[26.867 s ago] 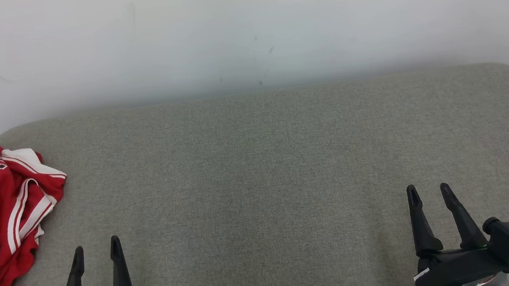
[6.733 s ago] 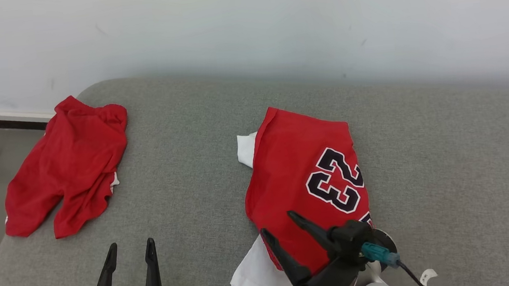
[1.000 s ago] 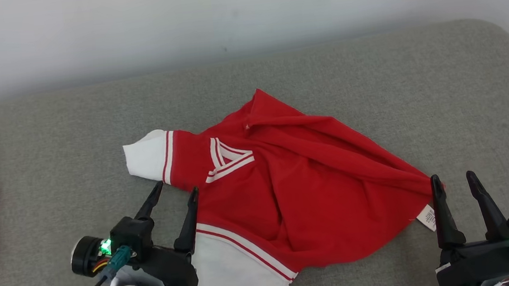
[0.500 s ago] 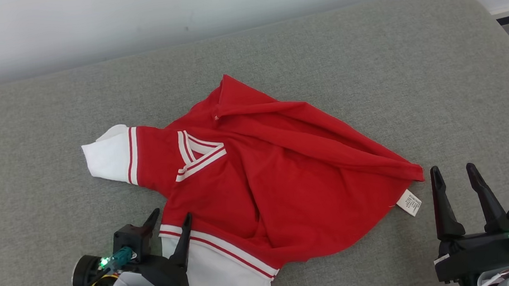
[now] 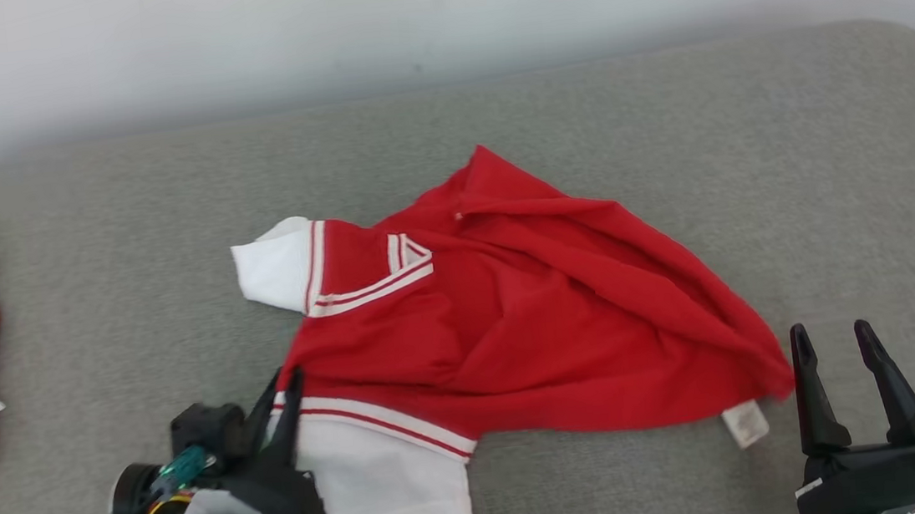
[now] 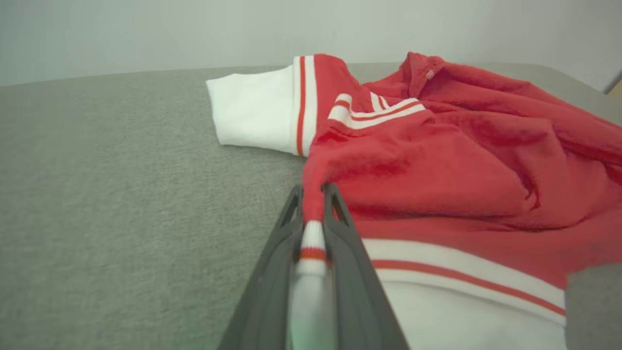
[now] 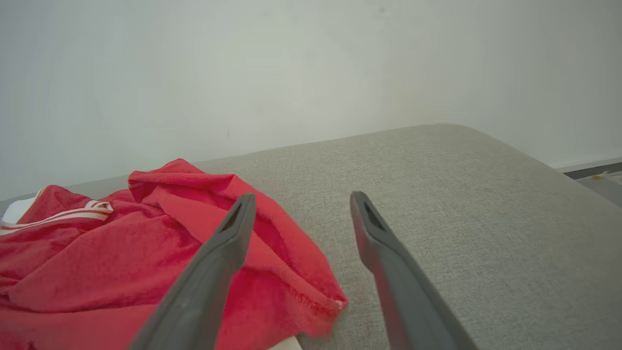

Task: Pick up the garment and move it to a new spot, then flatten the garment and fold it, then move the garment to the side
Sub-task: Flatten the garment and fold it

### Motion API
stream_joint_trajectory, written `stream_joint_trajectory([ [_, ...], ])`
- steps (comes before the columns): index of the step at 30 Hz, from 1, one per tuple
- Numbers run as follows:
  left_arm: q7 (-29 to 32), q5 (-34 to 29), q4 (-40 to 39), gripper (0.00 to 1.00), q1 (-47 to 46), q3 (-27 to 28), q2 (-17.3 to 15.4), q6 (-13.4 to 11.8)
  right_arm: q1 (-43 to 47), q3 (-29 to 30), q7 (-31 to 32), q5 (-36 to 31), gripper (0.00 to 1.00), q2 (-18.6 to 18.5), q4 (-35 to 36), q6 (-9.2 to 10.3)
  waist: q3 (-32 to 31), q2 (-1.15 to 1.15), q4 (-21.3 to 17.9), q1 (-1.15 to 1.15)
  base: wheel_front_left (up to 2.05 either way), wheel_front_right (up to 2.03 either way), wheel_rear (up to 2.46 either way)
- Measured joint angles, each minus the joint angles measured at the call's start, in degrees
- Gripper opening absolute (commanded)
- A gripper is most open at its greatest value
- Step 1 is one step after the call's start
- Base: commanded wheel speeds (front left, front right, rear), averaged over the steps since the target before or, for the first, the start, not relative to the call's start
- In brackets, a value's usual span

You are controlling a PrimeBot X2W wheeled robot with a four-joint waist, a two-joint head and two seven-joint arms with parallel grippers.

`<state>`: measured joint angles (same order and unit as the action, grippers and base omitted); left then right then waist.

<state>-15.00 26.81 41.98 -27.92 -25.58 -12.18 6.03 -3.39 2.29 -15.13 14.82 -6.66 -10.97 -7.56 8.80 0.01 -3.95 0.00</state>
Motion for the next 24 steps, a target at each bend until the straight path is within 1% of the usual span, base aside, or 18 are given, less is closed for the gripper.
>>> stream_joint_trajectory([
  [6, -0.04, 1.26, -7.55, 0.0, 7.94, 4.82, -3.09, -3.59, 0.76, -0.18, 0.0, 0.22, 1.0, -0.07, -0.88, 0.0, -1.84, 0.0, 3.67, 0.0, 0.0, 0.0, 0.0],
  [9, -0.04, 2.34, -10.39, 0.0, 13.62, 6.8, -3.58, -5.03, 0.85, -0.35, 0.0, 0.26, 1.0, -0.12, -1.27, 0.0, -2.72, 0.0, 5.09, 0.0, 0.0, 0.0, 0.0],
  [12, -0.04, 3.59, -11.81, 0.0, 18.31, 7.9, -3.57, -5.78, 1.33, -0.4, 0.0, 0.26, 1.0, -0.14, -1.78, 0.0, -3.59, 0.0, 6.03, -0.01, 0.0, 0.0, 0.0],
  [13, -0.04, 3.57, -12.12, 0.19, 19.41, 7.95, -3.49, -6.01, 1.53, -0.35, 0.0, 0.3, 1.0, -0.21, -2.0, 0.0, -3.85, 0.0, 6.27, -0.01, 0.0, 0.0, 0.0],
  [14, -0.04, 3.57, -12.85, 0.88, 20.25, 8.2, -3.22, -6.04, 1.75, -0.31, 0.0, 0.31, 1.0, -0.31, -2.19, 0.0, -4.08, 0.0, 6.52, -0.01, 0.0, 0.0, 0.0],
  [15, -0.04, 3.5, -13.37, 1.0, 20.7, 8.38, -2.94, -6.12, 1.92, -0.27, 0.0, 0.31, 1.0, -0.41, -2.36, 0.0, -4.33, 0.0, 6.72, -0.01, 0.0, 0.0, 0.0],
  [19, -0.04, 1.12, -17.3, 1.0, 21.15, 10.25, -2.18, -7.06, 2.24, -0.4, 0.0, 0.32, 1.0, -0.73, -2.78, 0.0, -5.36, 0.0, 7.22, -0.01, 0.0, 0.0, 0.0],
  [24, -0.04, -3.23, -25.06, 1.0, 22.35, 14.66, -0.8, -7.5, 2.42, -0.89, 0.0, 0.58, 1.0, -1.35, -2.96, 0.0, -6.91, 0.0, 7.47, -0.01, 0.0, 0.0, 0.0],
])
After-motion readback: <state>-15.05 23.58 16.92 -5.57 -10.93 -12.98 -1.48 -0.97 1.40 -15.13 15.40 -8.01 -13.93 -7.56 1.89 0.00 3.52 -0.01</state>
